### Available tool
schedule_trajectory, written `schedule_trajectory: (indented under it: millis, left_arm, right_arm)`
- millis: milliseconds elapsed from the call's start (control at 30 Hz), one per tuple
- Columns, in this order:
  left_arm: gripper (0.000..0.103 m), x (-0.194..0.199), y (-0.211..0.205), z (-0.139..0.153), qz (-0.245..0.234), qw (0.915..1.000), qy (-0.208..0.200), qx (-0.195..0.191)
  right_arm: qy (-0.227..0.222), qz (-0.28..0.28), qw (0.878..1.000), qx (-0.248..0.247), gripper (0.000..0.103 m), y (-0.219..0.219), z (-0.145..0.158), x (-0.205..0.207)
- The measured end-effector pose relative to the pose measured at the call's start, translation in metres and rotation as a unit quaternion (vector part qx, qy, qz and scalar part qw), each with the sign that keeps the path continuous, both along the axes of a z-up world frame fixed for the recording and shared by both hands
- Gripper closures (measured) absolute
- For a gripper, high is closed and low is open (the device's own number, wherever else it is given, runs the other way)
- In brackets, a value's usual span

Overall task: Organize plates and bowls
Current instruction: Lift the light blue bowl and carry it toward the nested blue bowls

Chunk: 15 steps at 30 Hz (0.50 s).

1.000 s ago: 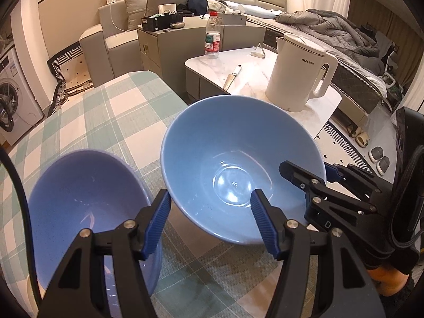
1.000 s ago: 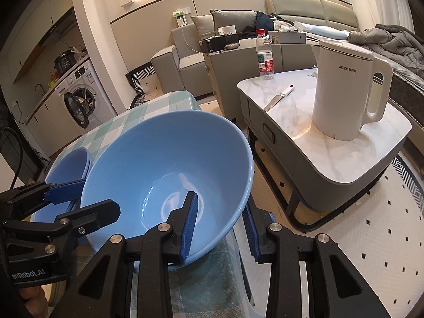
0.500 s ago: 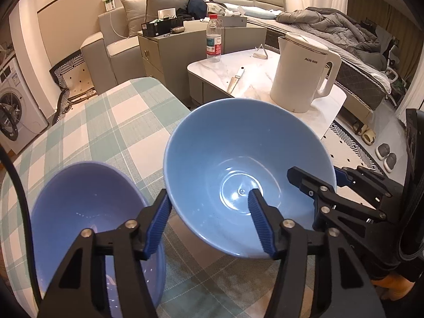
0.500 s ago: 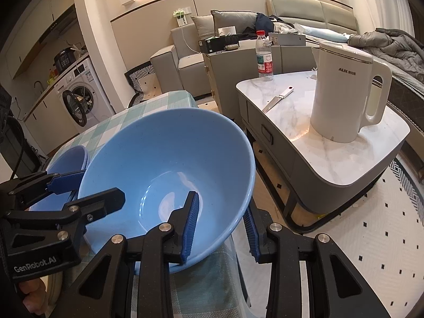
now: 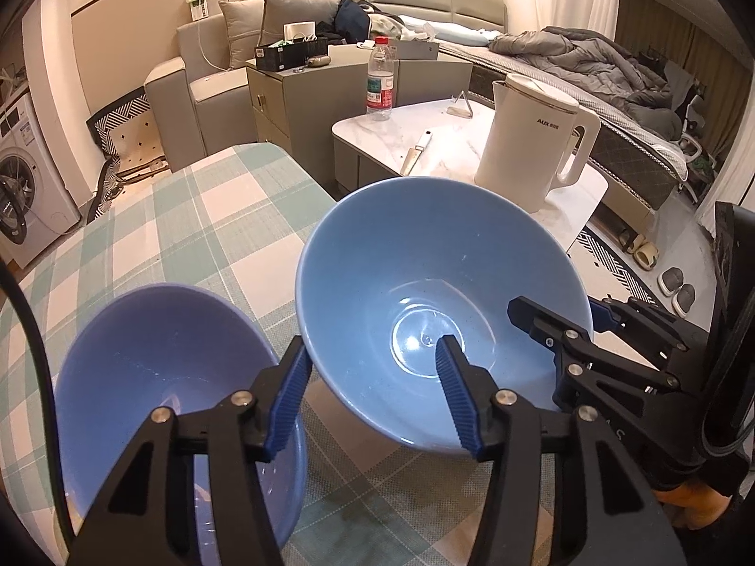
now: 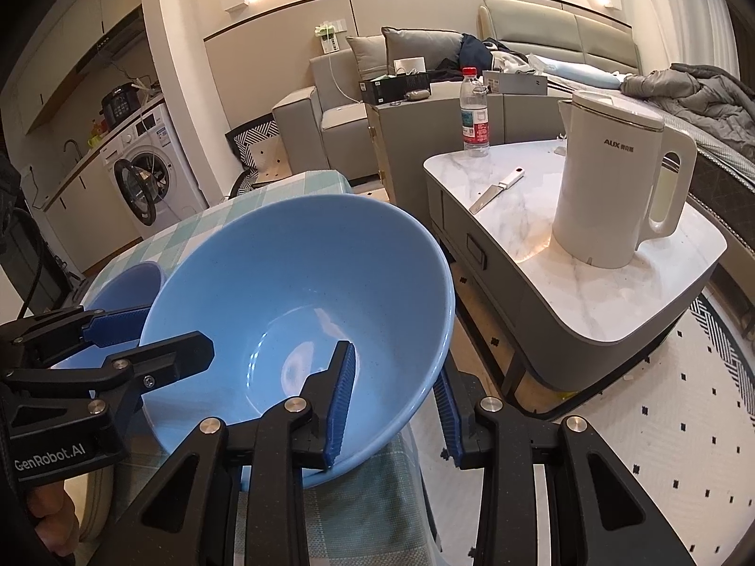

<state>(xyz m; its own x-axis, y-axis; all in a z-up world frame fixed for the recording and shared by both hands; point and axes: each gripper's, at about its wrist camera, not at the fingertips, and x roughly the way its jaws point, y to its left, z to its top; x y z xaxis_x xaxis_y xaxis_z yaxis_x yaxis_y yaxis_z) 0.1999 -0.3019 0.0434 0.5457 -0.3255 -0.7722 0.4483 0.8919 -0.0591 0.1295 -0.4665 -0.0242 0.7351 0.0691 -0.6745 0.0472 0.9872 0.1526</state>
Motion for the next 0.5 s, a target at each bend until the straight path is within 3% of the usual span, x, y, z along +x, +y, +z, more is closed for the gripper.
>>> schedule_trajectory:
  millis: [500]
  left_arm:
    - [0.049,-0.014,0.012,0.031,0.002,0.999,-0.036,-0.027]
  right_arm:
    - [-0.044,0.007,0.999,0.001,0.069,0.006,0.029,-0.018]
